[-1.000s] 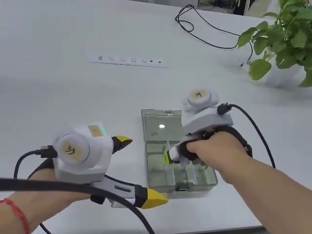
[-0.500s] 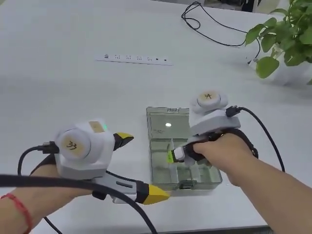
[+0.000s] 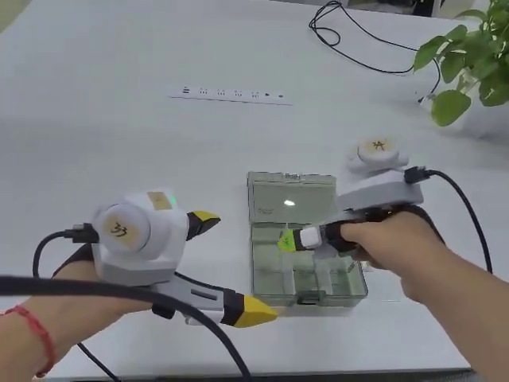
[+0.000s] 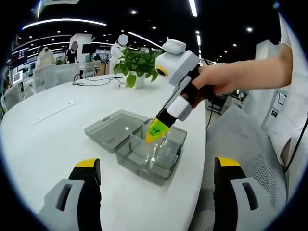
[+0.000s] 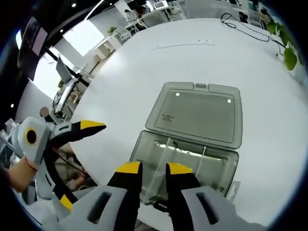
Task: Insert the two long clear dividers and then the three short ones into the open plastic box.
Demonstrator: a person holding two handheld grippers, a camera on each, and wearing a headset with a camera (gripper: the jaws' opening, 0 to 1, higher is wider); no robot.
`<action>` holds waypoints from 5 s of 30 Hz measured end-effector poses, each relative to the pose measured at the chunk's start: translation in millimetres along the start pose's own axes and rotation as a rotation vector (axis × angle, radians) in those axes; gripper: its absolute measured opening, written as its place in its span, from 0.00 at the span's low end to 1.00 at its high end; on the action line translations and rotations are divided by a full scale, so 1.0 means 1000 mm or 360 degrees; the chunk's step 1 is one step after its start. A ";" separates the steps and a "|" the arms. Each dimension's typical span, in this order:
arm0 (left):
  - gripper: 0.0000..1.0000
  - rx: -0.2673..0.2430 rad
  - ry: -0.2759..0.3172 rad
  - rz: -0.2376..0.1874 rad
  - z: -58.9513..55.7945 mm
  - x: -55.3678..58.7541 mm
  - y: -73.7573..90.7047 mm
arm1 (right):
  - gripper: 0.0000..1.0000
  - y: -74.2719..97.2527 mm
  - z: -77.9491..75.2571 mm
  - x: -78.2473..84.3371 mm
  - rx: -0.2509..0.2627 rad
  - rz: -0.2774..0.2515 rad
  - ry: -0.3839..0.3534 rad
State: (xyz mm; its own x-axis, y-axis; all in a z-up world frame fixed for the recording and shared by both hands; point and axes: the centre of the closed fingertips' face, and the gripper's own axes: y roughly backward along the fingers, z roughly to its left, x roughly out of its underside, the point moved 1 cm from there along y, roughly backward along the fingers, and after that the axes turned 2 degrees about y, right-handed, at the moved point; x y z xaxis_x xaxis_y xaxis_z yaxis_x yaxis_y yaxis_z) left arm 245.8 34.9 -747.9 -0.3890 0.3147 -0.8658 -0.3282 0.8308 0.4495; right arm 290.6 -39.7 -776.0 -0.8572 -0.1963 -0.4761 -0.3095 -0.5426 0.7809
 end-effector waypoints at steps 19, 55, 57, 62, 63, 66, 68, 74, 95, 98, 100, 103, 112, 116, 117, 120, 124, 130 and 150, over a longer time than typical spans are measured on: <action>1.00 -0.0098 0.0020 -0.0023 -0.007 -0.010 0.005 | 0.39 0.061 0.001 -0.013 -0.0257 -0.0150 0.0212; 1.00 -0.0128 0.0036 -0.0029 -0.012 -0.010 0.013 | 0.65 0.077 -0.082 0.066 -0.0339 0.0433 0.1545; 1.00 -0.0127 0.0035 -0.0029 -0.012 -0.010 0.013 | 0.64 0.073 -0.090 0.071 -0.0315 0.0497 0.1593; 1.00 -0.0128 0.0026 -0.0021 -0.012 -0.008 0.013 | 0.57 0.055 -0.114 0.077 -0.0303 0.0571 0.1700; 1.00 -0.0130 0.0029 -0.0021 -0.012 -0.008 0.013 | 0.55 0.053 -0.117 0.077 -0.0285 0.0580 0.1726; 1.00 -0.0134 0.0034 -0.0025 -0.011 -0.008 0.013 | 0.50 0.049 -0.119 0.083 -0.0260 0.0629 0.1793; 1.00 -0.0132 0.0032 -0.0022 -0.011 -0.007 0.013 | 0.49 0.043 -0.124 0.088 -0.0256 0.0664 0.1797; 1.00 -0.0127 0.0033 -0.0021 -0.011 -0.007 0.013 | 0.48 0.037 -0.132 0.093 -0.0248 0.0720 0.1848; 1.00 -0.0127 0.0037 -0.0034 -0.010 -0.010 0.013 | 0.33 0.036 -0.134 0.092 -0.0173 0.0756 0.1964; 1.00 -0.0125 0.0029 -0.0027 -0.010 -0.009 0.013 | 0.33 0.036 -0.135 0.092 -0.0172 0.0756 0.1961; 1.00 -0.0127 0.0035 -0.0031 -0.010 -0.010 0.013 | 0.33 0.036 -0.134 0.092 -0.0167 0.0757 0.1959; 1.00 -0.0126 0.0032 -0.0029 -0.010 -0.009 0.014 | 0.33 0.037 -0.134 0.091 -0.0145 0.0753 0.1928; 1.00 -0.0118 0.0026 -0.0028 -0.011 -0.010 0.013 | 0.33 0.054 -0.136 0.078 -0.0071 0.0659 0.1848; 1.00 -0.0113 0.0020 -0.0031 -0.010 -0.012 0.012 | 0.32 0.065 -0.139 0.071 -0.0027 0.0621 0.1822; 1.00 -0.0113 0.0018 -0.0032 -0.010 -0.012 0.012 | 0.32 0.069 -0.140 0.068 -0.0012 0.0609 0.1820; 1.00 -0.0118 0.0022 -0.0044 -0.008 -0.015 0.013 | 0.32 0.078 -0.140 0.060 0.0022 0.0559 0.1795; 1.00 -0.0115 0.0018 -0.0048 -0.008 -0.017 0.013 | 0.32 0.092 -0.134 0.048 0.0055 0.0505 0.1804; 1.00 -0.0116 0.0018 -0.0056 -0.007 -0.022 0.013 | 0.32 0.106 -0.117 0.034 0.0061 0.0439 0.1844; 0.95 -0.0077 0.0188 -0.0188 -0.017 -0.062 0.007 | 0.32 0.118 -0.036 0.003 0.0003 0.0236 0.2035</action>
State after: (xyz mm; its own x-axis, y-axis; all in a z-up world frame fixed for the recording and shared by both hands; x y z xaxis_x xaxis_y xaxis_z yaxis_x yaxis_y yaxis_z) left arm 253.3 12.9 -687.2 -0.4429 0.1576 -0.8826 -0.4177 0.8348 0.3587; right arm 266.7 -134.2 -699.6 0.1182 -0.8945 -0.4313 -0.2473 -0.4471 0.8596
